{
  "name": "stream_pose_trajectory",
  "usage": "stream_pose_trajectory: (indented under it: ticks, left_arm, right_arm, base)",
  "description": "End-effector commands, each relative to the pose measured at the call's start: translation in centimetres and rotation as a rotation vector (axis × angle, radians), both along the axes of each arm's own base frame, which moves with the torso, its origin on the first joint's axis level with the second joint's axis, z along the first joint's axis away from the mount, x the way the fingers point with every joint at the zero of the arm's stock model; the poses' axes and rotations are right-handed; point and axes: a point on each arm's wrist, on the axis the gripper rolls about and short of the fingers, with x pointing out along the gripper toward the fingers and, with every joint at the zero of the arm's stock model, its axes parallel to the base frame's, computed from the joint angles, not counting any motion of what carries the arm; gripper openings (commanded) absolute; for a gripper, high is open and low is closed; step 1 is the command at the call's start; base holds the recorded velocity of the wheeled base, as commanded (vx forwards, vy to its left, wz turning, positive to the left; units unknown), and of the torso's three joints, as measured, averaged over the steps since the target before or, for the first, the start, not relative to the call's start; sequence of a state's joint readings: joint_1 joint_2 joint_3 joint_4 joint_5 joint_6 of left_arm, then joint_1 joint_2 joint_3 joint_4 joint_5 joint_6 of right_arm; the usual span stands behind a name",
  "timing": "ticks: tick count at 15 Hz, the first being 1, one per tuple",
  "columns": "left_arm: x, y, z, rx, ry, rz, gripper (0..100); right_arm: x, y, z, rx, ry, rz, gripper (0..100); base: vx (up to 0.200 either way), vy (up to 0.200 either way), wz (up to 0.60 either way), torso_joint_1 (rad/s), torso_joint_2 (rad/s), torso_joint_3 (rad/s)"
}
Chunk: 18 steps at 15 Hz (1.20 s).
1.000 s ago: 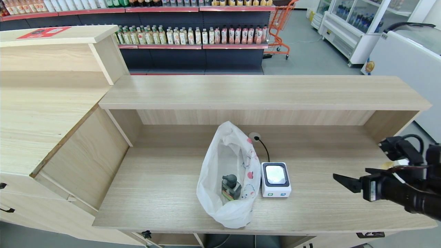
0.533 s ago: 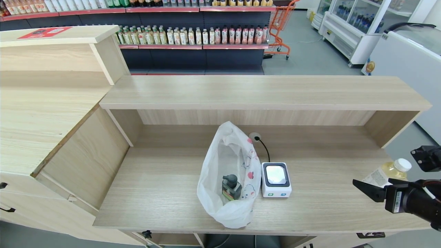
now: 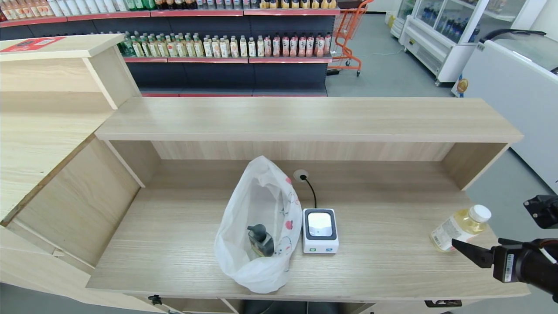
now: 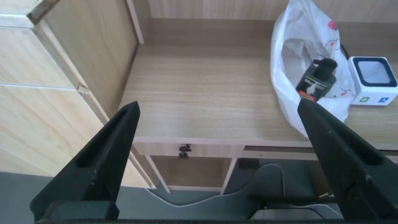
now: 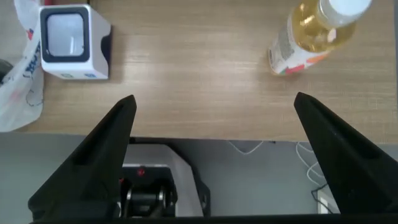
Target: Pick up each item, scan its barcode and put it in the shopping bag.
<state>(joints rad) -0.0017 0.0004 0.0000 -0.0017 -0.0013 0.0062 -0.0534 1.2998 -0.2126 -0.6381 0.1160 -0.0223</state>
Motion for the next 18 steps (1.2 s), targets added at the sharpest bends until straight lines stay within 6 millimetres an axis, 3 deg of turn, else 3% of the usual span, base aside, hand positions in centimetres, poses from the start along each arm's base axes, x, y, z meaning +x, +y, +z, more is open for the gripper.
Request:
stream_pose_trajectory:
  ticks: [1, 14, 18]
  left_arm:
    - [0.0, 0.0, 0.0, -0.002, 0.0, 0.0, 100]
    - [0.0, 0.0, 0.0, 0.0, 0.0, 0.001, 100]
    - [0.0, 0.0, 0.0, 0.0, 0.0, 0.001, 100]
  right_arm:
    - [-1.0, 0.1, 0.6, 0.019, -0.006, -0.006, 100]
    - [-4.6, 0.4, 1.2, 0.085, 0.046, -0.008, 100]
    - [-4.8, -0.4, -0.5, 0.026, 0.192, -0.158, 100]
  base:
    - [0.0, -0.2, 0.0, 0.002, 0.0, 0.002]
    - [0.0, -0.2, 0.0, 0.001, 0.0, 0.003]
    - [0.0, 0.0, 0.0, 0.0, 0.0, 0.0]
